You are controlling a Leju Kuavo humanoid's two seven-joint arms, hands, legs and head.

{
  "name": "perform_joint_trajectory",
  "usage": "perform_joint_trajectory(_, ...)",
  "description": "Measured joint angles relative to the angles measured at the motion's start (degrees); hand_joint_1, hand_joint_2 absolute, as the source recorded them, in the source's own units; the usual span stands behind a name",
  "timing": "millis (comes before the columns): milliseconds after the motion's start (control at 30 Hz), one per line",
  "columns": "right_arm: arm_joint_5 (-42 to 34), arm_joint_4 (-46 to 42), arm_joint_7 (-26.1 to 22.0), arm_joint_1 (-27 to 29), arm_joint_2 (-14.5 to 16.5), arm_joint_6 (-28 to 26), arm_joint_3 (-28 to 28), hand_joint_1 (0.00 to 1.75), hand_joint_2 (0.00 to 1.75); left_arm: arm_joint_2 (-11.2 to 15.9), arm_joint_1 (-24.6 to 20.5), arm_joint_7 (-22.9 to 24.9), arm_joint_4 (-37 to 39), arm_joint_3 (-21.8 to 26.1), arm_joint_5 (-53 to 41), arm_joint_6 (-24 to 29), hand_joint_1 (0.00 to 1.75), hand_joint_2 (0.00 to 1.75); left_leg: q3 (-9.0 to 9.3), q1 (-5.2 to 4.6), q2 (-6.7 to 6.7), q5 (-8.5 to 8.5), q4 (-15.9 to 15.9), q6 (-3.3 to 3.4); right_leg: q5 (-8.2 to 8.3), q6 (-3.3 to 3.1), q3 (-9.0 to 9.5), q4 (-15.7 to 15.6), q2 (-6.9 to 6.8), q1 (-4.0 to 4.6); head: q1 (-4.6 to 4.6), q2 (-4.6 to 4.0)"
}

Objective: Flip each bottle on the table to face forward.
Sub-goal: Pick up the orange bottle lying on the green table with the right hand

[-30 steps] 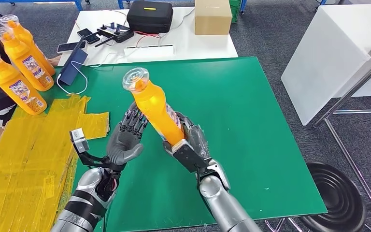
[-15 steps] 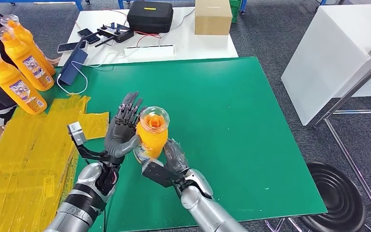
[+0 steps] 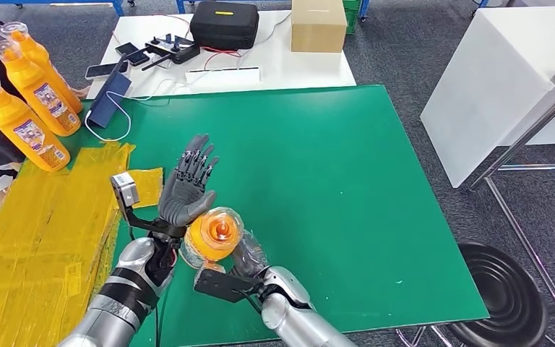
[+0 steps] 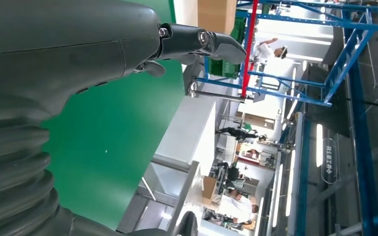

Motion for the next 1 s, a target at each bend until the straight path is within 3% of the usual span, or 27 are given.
perform_joint_trajectory(233, 0.0, 0.4, 0.0, 0.0, 0.0, 0.0, 0.5, 1.75, 1.75, 0.0, -0.2, 0.0, 0.6, 0.0, -0.4, 0.5, 0.00, 1.75, 0.00, -0.01, 0.00, 0.00, 0.0, 0.00, 0.00, 0.00, 0.01, 0.0, -0.01, -0.01, -0.01, 0.01)
perform_joint_trajectory(467, -0.9, 0.9, 0.6, 0.1, 0.0, -0.4, 0.7, 1.75, 1.75, -0.7, -0.4, 0.0, 0.8, -0.3, -8.1, 10.2, 0.00, 1.75, -0.01, -0.01, 0.00, 0.00, 0.0, 0.00, 0.00, 0.00, 0.00, 0.0, -0.01, -0.01, 0.00, 0.00)
perform_joint_trajectory(633, -2.2, 0.2, 0.2, 0.6, -0.1, -0.7, 0.6, 1.75, 1.75, -1.3, -0.4, -0.2, 0.8, -0.2, -11.0, 12.7, 0.00, 1.75, -0.01, -0.01, 0.00, 0.00, 0.0, 0.00, 0.00, 0.00, 0.00, 0.0, -0.01, -0.01, -0.01, 0.00)
perform_joint_trajectory(1000, -4.8, -13.4, 0.0, 5.0, -2.6, -1.6, -0.1, 1.75, 1.75, -1.4, 0.3, -1.0, 1.0, 2.2, -11.2, 13.1, 0.00, 1.75, -0.04, -0.01, -0.01, 0.00, 0.0, 0.00, 0.00, 0.00, 0.00, 0.0, -0.02, -0.01, 0.01, 0.00)
